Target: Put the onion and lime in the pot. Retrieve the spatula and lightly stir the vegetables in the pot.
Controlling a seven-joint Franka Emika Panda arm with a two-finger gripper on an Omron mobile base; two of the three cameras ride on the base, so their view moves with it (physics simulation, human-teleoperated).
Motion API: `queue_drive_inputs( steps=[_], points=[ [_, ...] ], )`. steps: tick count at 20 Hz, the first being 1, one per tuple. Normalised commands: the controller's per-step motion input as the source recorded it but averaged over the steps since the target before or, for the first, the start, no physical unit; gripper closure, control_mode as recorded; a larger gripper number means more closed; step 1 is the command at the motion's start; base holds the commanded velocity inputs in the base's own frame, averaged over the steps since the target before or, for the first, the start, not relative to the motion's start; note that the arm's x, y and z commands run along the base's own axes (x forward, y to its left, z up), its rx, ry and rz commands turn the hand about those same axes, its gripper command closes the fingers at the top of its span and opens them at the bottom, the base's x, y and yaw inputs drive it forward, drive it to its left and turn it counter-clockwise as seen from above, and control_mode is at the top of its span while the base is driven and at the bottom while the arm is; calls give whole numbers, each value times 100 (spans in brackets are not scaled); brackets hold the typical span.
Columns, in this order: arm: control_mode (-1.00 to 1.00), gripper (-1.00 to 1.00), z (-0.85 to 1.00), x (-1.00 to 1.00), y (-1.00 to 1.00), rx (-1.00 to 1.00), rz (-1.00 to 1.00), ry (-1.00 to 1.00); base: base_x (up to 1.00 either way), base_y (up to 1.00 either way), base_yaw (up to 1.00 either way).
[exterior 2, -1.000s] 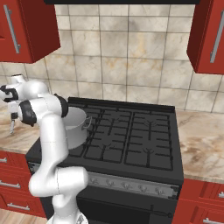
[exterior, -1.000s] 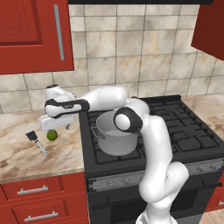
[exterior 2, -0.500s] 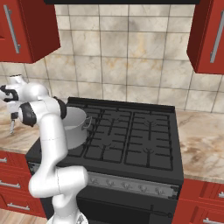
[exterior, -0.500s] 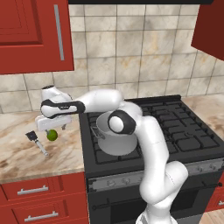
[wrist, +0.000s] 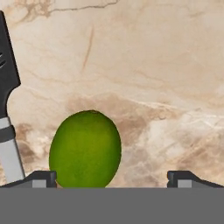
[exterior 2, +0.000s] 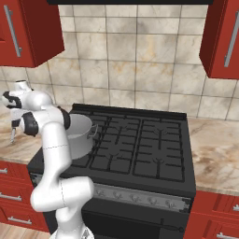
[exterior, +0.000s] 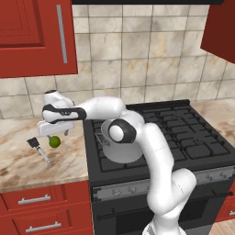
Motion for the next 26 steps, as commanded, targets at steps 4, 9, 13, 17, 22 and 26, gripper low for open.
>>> queue_drive_inputs(
  steps=[4,9,13,17,22,26],
  points=[
    [-100,-100,-6,-8,0,2,0,0,0,0,0],
    [-100,-100,-33,-4,0,0,0,0,0,0,0],
    [-100,-100,-34,0,5,0,0,0,0,0,0],
    [-100,-100,-28,0,8,0,0,0,0,0,0],
    [-100,-100,-33,0,1,0,0,0,0,0,0],
    [-100,-100,-34,0,0,0,0,0,0,0,0]
  ],
)
